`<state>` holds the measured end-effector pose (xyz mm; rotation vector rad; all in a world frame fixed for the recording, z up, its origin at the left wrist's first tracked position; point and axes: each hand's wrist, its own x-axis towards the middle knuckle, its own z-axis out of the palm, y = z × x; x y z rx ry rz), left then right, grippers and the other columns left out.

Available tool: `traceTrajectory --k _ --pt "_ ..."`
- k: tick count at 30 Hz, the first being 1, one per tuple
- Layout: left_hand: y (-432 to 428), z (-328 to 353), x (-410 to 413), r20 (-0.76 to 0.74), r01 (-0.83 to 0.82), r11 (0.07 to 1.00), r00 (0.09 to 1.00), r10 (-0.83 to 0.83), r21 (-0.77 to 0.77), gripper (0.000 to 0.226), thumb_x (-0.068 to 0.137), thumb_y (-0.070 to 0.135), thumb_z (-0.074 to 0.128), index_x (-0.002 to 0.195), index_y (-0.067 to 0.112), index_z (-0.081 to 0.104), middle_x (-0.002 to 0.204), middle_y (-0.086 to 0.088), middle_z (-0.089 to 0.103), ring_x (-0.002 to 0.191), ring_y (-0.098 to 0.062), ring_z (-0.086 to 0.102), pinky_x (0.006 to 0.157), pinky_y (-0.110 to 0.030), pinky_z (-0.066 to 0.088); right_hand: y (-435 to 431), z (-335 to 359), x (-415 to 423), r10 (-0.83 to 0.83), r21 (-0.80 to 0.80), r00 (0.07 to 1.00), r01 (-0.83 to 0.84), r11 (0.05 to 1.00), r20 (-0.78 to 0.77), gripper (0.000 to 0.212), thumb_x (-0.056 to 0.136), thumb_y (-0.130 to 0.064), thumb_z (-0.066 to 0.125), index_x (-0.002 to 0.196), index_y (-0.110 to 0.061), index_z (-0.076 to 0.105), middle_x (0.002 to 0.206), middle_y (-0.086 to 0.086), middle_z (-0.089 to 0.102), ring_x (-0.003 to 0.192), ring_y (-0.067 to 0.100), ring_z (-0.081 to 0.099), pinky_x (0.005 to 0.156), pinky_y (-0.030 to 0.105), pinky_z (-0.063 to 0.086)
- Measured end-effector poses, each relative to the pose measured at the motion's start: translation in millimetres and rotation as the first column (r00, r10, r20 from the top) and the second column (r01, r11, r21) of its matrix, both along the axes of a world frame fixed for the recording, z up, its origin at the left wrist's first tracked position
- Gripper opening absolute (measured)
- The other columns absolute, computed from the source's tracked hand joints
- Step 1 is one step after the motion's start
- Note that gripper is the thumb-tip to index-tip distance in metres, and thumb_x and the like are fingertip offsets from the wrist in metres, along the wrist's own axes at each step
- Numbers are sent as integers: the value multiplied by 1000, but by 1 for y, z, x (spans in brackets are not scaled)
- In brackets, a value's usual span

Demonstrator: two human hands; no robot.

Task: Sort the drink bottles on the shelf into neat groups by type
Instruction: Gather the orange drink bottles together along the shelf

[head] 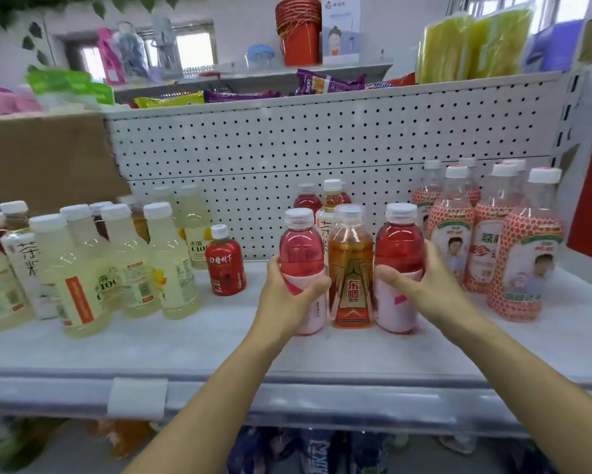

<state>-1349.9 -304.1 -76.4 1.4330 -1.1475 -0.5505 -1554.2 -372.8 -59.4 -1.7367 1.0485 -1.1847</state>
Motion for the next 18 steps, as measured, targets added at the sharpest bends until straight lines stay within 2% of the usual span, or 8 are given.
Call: traceTrajectory --k 1,4,7,10,13,15,18 --pt "-2 -1 2 5 14 1000 1000 -14 4 66 78 33 82 131 27 44 112 14 63 100 2 60 87 -26 52 -1 -2 2 -25 3 1000 25 1000 -5 72 69 -45 79 128 -25 44 114 -9 61 106 12 60 84 36 54" --pt "-6 -1 6 22 61 998 998 -61 -2 59 80 31 81 125 29 43 106 17 62 94 7 59 72 -13 45 0 -5 7 -85 2 996 85 996 -17 72 68 -46 80 128 -23 47 115 -3 63 105 16 62 86 41 55" --pt "-5 -2 13 44 108 994 993 -108 1 57 82 31 79 123 31 40 107 18 59 95 7 56 69 -12 41 8 -7 9 -133 -21 991 133 991 -22 69 70 -47 79 127 -24 47 114 -5 62 105 15 61 83 36 54" --pt "-4 -4 27 50 87 996 995 -87 6 57 82 34 78 122 33 38 108 18 57 98 5 55 84 -24 45 21 -10 8 -173 -45 985 172 984 -21 69 68 -51 78 126 -28 47 113 -9 63 105 12 60 88 40 52" --pt "-14 -4 51 114 -25 999 993 21 32 55 81 44 76 122 28 42 116 7 57 112 -13 54 98 -41 45 32 -11 9 -184 -44 983 183 982 -13 66 69 -50 76 125 -28 48 112 -12 62 100 5 58 86 37 49" --pt "-30 -1 67 228 -120 989 969 99 81 65 75 58 72 126 24 47 122 2 53 123 -21 44 104 -47 43 36 -9 10 -187 -36 982 187 982 -16 64 73 -46 76 127 -27 46 111 -13 60 97 0 56 86 36 49" --pt "-65 4 83 267 -151 971 959 98 187 82 70 64 72 136 22 44 132 -3 50 131 -29 40 109 -55 38 37 -6 11 -184 -23 982 183 983 -34 64 76 -43 76 129 -25 45 111 -16 60 101 2 57 88 38 50"
